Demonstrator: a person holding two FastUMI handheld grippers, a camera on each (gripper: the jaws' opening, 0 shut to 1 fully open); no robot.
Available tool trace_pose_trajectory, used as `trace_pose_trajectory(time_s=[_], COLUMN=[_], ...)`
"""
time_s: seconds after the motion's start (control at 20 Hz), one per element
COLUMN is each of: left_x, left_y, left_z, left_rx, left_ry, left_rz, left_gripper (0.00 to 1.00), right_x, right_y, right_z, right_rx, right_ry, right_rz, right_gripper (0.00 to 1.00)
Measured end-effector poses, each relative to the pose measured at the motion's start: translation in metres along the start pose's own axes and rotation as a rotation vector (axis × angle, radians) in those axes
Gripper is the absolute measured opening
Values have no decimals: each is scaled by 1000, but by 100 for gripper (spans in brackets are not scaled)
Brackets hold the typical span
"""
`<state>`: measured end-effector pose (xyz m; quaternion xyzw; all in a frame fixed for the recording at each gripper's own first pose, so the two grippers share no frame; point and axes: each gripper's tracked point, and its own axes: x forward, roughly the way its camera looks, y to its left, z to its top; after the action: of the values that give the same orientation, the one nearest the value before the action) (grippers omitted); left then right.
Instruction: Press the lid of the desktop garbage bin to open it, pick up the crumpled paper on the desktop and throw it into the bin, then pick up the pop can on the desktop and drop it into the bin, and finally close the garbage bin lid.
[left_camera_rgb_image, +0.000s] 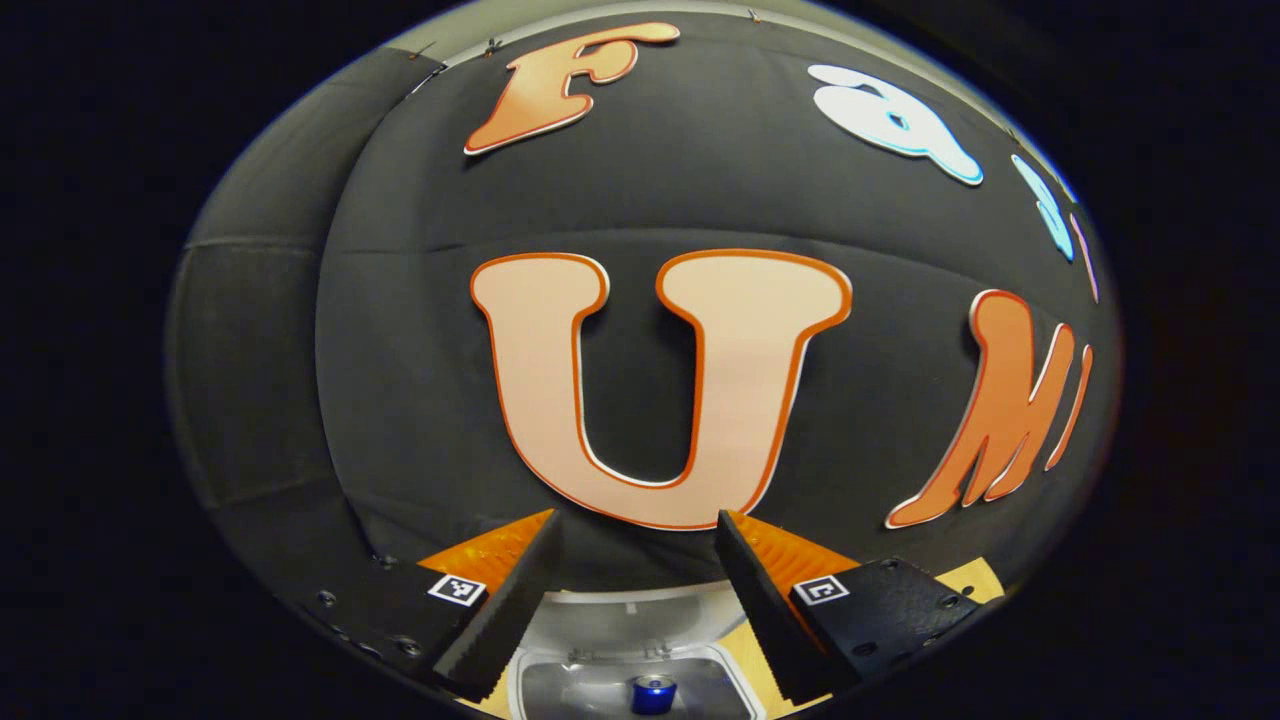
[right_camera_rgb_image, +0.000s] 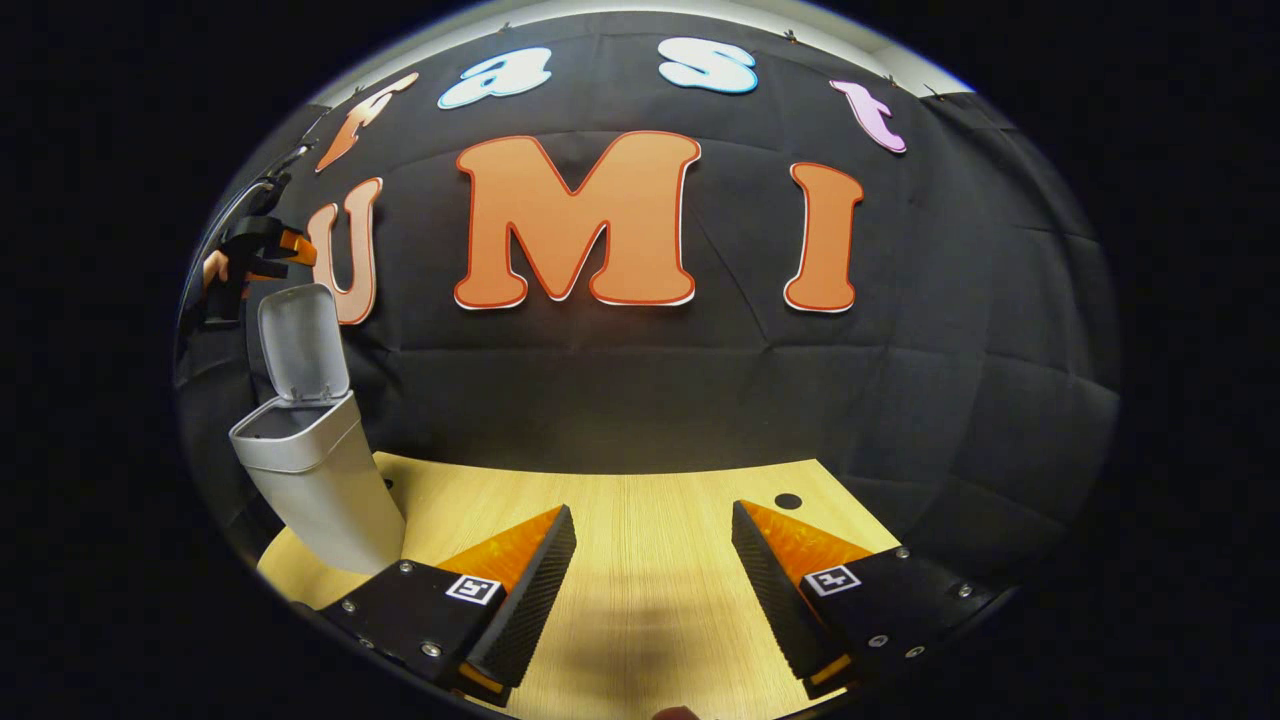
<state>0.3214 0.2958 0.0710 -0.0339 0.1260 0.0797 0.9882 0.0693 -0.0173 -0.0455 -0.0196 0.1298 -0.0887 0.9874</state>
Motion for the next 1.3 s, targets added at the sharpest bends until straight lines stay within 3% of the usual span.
trace_pose_trajectory(time_s=[0.15, 0.35, 0.6, 0.7, 0.95, 1.05, 1.2, 1.3], left_x=[10, 0, -46, -55, -70, -87, -84, -91], left_y=[3, -11, -22, -19, -12, -12, -16, -14], left_z=[-26, -45, -132, -163, -210, -237, -231, -237], left_rx=[0, 7, 11, 46, 4, 60, 99, 78], left_ry=[77, 160, 331, 380, 475, 561, 493, 536], left_rz=[-2, -73, -121, -102, -90, -72, -82, -61], left_gripper=[94, 93, 95, 95, 98, 99, 98, 96], right_x=[-2, -6, -6, -4, -5, -5, -4, -1], right_y=[-1, -10, -22, -24, -25, -27, -30, -27], right_z=[1, 2, -5, -7, -8, -11, -12, -14], right_rx=[3, 7, 31, 36, 29, 20, 31, 30], right_ry=[-1, -7, 3, 15, 11, 16, 19, 25], right_rz=[-3, -18, -37, -39, -36, -38, -40, -36], right_gripper=[94, 94, 94, 94, 94, 94, 94, 94])
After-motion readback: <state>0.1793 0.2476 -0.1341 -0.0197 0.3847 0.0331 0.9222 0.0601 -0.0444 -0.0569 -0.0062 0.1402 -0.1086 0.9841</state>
